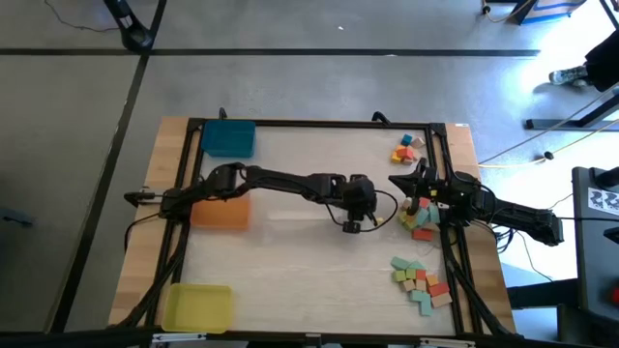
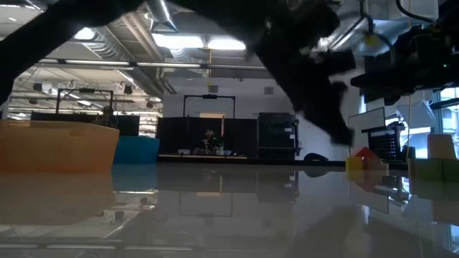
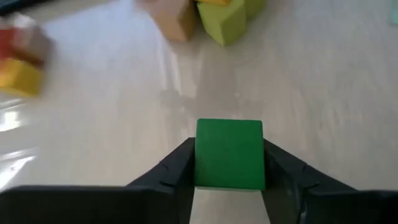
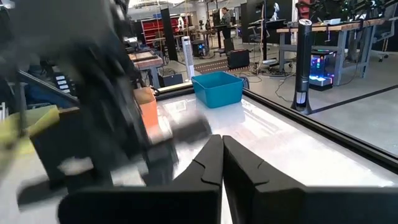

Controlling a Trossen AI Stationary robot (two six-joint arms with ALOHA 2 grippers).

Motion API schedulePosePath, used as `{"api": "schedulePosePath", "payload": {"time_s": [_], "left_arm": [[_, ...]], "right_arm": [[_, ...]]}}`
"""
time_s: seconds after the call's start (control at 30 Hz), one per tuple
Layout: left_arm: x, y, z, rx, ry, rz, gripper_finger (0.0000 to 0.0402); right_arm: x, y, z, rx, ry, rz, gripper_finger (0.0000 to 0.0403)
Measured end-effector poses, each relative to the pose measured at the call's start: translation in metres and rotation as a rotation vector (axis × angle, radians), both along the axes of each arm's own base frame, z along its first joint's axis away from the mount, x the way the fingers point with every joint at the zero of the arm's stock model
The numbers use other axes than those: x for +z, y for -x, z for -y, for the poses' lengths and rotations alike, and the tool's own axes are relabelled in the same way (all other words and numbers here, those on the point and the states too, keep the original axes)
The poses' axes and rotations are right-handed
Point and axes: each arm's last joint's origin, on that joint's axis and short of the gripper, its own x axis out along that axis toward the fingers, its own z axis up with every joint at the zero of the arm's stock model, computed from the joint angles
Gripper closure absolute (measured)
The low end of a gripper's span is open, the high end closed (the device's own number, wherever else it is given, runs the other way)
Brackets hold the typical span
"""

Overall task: Sort blocks by size
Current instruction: Put the green cube block into the blue bin

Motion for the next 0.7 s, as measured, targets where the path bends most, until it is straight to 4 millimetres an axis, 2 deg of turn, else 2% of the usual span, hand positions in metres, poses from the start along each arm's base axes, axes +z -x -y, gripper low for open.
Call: {"api": "schedulePosePath", "payload": {"time_s": [0.17,0.33,0.5,0.7], "left_arm": [[0.047,0.028,0.003,0.052,-0.055,-0.07,0.0266],[0.081,0.067,-0.013,0.169,-0.079,-0.116,0.0265],[0.104,0.127,-0.032,0.367,-0.131,-0.147,0.0264],[0.12,0.205,-0.058,0.566,-0.105,-0.047,0.0264]], "right_arm": [[0.0,0.0,0.0,-0.002,0.0,0.0,0.0393],[0.0,0.0,0.0,-0.006,0.0,0.0,0.0393],[0.0,0.0,0.0,-0.011,0.0,0.001,0.0393],[0.0,0.0,0.0,-0.016,0.007,-0.001,0.0393]]}}
